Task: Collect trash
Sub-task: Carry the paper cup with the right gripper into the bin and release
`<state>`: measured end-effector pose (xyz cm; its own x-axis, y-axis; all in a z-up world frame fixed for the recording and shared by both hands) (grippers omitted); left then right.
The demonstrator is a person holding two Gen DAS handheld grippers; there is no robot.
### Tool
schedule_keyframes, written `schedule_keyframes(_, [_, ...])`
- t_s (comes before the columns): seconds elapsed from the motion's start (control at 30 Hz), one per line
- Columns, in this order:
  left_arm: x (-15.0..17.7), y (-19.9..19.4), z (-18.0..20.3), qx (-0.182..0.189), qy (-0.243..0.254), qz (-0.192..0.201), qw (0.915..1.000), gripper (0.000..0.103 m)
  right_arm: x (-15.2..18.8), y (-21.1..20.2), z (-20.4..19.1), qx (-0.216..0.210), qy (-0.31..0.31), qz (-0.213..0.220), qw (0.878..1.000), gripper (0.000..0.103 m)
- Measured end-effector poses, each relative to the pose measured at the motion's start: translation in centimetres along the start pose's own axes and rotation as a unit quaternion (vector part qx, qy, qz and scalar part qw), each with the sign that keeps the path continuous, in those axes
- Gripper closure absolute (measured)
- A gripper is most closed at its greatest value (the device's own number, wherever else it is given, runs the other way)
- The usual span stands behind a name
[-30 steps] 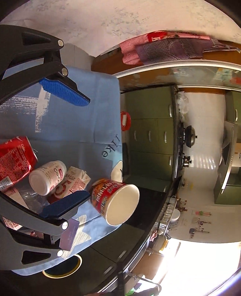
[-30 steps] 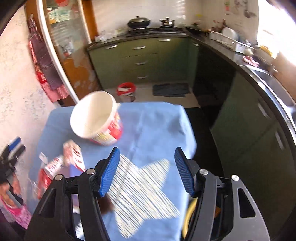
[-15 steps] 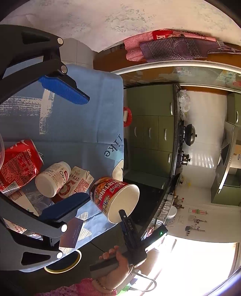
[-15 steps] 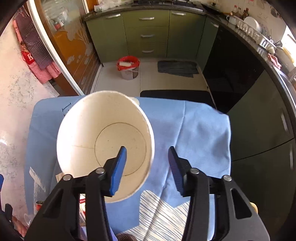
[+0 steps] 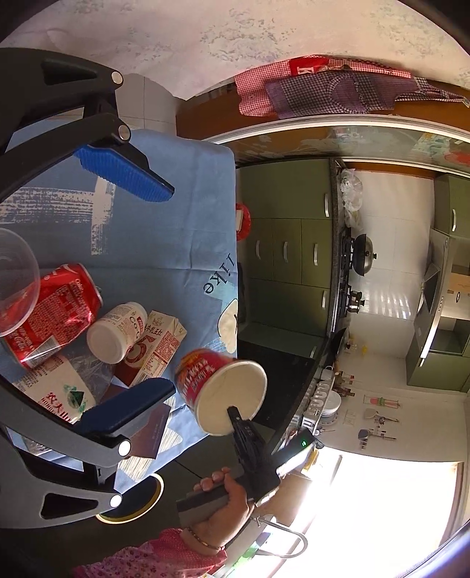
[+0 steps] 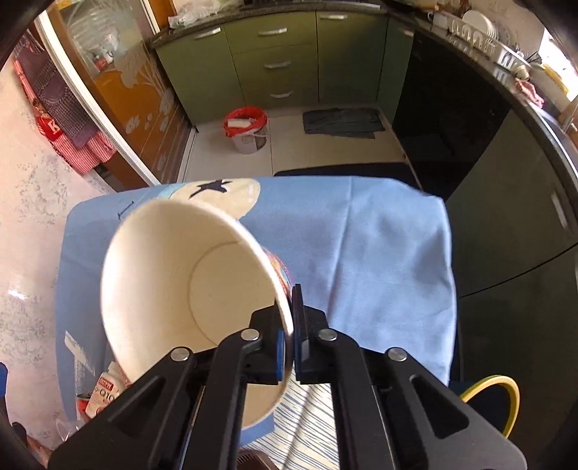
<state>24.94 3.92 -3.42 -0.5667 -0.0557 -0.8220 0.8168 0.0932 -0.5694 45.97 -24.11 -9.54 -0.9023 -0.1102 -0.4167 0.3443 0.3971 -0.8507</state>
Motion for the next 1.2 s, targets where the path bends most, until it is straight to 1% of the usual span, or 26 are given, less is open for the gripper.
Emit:
schedule_keyframes(0.13, [0.8,-1.5,0.3,0.007,-0.006,-0.003,1.0000,0.006,2.0,-5.4,2.2,-0.009,0.012,0.035,0.999,0.100])
schedule_keyframes(0.2, [1.6,-2.2,0.7,0.011,-0.003,-0.007,0.9999,0.006,4.2,-8.6,4.2,-0.015,0.027,0.053,0.998,0.100])
schedule_keyframes(0.3, [2.8,-3.0,1.4,0.012,0.006,-0.016,0.9998,0.006,8.1,-12.8,7.9,-0.006,0.051,0.075,0.996,0.100])
schedule_keyframes(0.4, [3.8,-3.7,2.1,0.011,0.015,-0.023,0.9996,0.006,12.5,-16.1,12.7,0.008,0.090,0.090,0.992,0.099])
schedule_keyframes(0.47, [4.6,-4.4,2.6,0.012,0.018,-0.026,0.9994,0.006,16.0,-17.9,16.7,0.028,0.123,0.098,0.987,0.099])
schedule_keyframes(0.5, [4.9,-4.7,3.0,0.013,0.021,-0.029,0.9993,0.006,17.8,-18.5,18.8,0.040,0.141,0.097,0.984,0.099])
schedule_keyframes(0.57, [5.6,-5.1,3.6,0.016,0.025,-0.034,0.9990,0.006,20.9,-18.9,22.4,0.048,0.176,0.093,0.979,0.099])
schedule_keyframes(0.67, [6.3,-5.7,4.9,0.015,0.040,-0.040,0.9983,0.006,24.7,-18.6,27.1,0.058,0.220,0.084,0.970,0.099])
schedule_keyframes(0.77, [6.5,-6.2,6.1,0.012,0.053,-0.041,0.9976,0.006,26.9,-17.7,30.2,0.054,0.251,0.078,0.963,0.099])
schedule_keyframes(0.9, [5.9,-6.9,7.4,0.015,0.068,-0.037,0.9969,0.006,27.5,-16.3,31.6,0.044,0.261,0.075,0.962,0.098])
schedule_keyframes(0.93, [5.8,-7.1,7.8,0.017,0.071,-0.036,0.9967,0.006,27.6,-16.0,31.8,0.043,0.260,0.073,0.962,0.096])
schedule_keyframes(1.0, [5.6,-7.3,8.4,0.018,0.079,-0.035,0.9961,0.006,27.3,-15.8,32.4,0.058,0.260,0.082,0.960,0.073])
schedule_keyframes(1.03, [5.6,-7.3,8.6,0.018,0.082,-0.034,0.9959,0.006,27.0,-15.7,32.5,0.067,0.255,0.085,0.961,0.056])
schedule_keyframes(1.07, [5.6,-7.4,8.8,0.017,0.085,-0.034,0.9957,0.006,26.9,-15.7,32.3,0.071,0.249,0.088,0.962,0.056])
schedule_keyframes(1.17, [5.6,-7.7,8.9,0.016,0.090,-0.032,0.9953,0.006,26.8,-15.2,31.2,0.047,0.239,0.094,0.965,0.056])
schedule_keyframes(1.2, [5.6,-7.7,8.8,0.015,0.089,-0.033,0.9953,0.006,26.5,-14.9,30.9,0.045,0.235,0.094,0.967,0.056])
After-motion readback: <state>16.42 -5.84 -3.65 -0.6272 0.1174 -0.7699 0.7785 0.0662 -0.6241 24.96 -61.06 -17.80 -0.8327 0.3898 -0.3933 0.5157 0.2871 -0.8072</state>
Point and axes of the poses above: each gripper's, at about its wrist camera, not at the fingertips, and y roughly the way its jaws point, z to its right, x to its underside, the point moved 7 cm from there along y, roughly the way its jaws point, and after that the axes turned 13 degrees about -x, right-handed, at the moved point
